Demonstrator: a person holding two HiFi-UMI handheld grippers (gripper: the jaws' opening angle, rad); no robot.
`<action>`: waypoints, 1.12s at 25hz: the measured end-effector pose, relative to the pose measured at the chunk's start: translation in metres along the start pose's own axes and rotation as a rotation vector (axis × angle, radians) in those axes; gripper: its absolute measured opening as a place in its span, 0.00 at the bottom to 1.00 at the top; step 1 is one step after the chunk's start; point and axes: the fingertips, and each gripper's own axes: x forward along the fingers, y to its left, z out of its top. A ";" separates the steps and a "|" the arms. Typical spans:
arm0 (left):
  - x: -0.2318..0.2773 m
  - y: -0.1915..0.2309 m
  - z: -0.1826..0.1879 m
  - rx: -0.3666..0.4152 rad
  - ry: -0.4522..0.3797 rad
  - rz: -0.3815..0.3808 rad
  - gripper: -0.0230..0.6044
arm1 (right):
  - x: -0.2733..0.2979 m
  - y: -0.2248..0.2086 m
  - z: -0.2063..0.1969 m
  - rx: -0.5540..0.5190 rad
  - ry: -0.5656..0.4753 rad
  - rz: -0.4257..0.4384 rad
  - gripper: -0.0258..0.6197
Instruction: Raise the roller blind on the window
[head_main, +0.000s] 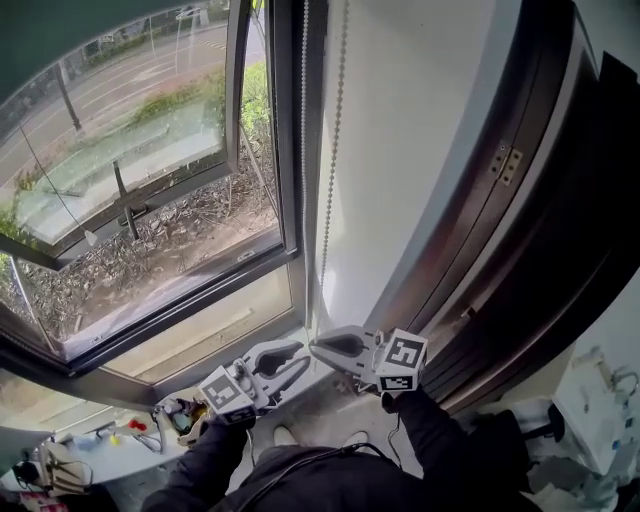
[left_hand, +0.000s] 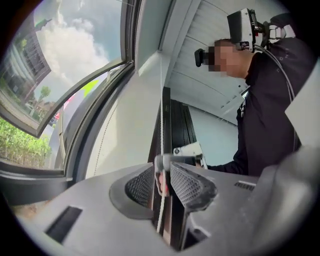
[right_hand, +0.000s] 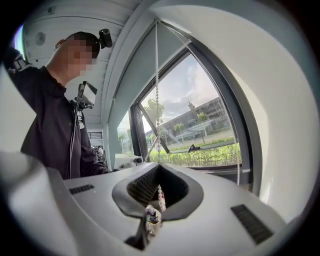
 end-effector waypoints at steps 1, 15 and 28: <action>0.002 0.000 0.009 0.016 -0.006 -0.006 0.20 | 0.002 -0.001 -0.012 0.016 0.014 0.000 0.05; 0.032 -0.011 0.030 0.105 0.047 -0.032 0.20 | 0.012 0.008 -0.098 0.095 0.155 0.019 0.05; 0.032 -0.021 0.021 0.101 0.078 -0.041 0.18 | -0.006 0.011 -0.220 0.207 0.363 -0.009 0.05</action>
